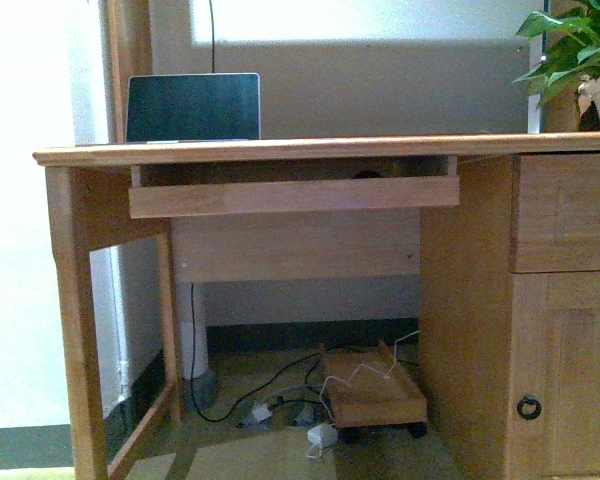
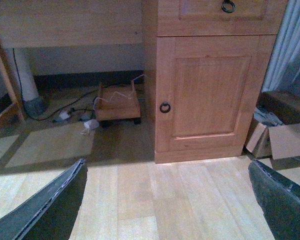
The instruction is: Place mouse
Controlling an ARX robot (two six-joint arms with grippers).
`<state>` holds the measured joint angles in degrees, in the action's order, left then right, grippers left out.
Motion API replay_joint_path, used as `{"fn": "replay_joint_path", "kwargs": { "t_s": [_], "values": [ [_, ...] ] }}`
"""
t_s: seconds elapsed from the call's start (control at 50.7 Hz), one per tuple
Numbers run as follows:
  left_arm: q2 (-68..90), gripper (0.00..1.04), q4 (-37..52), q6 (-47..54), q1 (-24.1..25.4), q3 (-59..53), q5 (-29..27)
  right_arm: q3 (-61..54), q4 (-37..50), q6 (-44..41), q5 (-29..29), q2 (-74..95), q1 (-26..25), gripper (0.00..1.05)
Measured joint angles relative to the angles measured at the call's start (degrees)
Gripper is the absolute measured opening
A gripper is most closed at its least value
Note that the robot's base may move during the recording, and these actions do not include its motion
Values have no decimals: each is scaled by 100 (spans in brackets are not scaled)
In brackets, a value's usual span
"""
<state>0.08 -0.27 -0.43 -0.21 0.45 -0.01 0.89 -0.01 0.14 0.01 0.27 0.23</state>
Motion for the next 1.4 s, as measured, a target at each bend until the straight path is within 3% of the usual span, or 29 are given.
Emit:
{"fn": "replay_joint_path", "kwargs": {
  "t_s": [1.401],
  "values": [
    [-2,97,0,-2,0,0,0,0,-2,-2,-4,0,0,97]
  ]
}}
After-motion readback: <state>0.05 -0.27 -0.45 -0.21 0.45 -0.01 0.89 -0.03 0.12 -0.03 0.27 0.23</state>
